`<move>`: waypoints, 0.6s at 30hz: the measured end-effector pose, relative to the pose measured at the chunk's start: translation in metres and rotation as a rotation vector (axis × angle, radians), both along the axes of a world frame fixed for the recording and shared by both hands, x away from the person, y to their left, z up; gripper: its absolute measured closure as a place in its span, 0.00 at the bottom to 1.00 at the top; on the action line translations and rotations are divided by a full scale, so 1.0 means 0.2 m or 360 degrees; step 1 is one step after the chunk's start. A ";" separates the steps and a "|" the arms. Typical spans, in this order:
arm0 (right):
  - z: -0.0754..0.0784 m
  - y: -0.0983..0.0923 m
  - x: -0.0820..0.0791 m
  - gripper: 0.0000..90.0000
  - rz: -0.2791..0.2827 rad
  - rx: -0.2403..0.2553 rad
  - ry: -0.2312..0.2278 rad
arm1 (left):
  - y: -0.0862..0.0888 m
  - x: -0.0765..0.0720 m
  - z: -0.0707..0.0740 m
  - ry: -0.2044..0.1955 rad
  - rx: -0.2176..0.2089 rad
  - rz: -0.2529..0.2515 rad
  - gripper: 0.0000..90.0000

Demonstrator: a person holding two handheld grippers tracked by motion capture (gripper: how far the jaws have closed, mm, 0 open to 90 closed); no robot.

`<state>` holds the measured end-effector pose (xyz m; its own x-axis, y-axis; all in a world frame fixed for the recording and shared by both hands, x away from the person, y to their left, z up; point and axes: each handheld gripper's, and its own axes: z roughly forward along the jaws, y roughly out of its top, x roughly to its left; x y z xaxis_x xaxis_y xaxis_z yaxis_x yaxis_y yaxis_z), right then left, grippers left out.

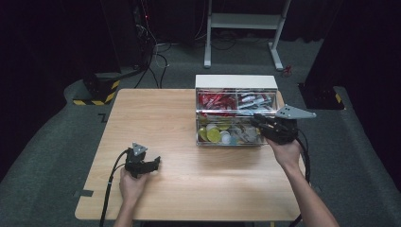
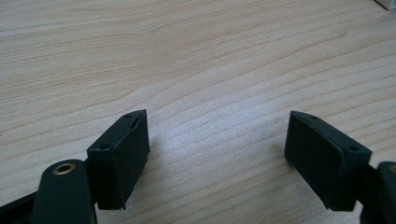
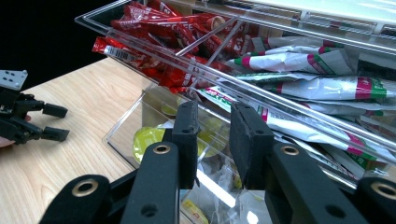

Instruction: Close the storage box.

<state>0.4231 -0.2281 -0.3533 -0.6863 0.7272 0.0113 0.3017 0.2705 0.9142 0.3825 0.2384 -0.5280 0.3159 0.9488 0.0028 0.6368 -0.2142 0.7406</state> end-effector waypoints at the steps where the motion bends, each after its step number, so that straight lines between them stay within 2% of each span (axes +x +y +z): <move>1: 0.00 0.00 0.00 0.81 -0.0003 0.0007 0.0002 | 0.00 0.00 0.00 0.0000 0.0001 0.0000 0.25; 8: -0.01 0.02 0.03 0.82 -0.0018 -0.0005 0.0010 | 0.00 0.00 0.00 0.0001 0.0000 0.0000 0.25; 18: -0.01 0.02 0.03 0.84 -0.0043 -0.0011 -0.0023 | 0.00 0.00 0.00 -0.0001 0.0000 0.0001 0.25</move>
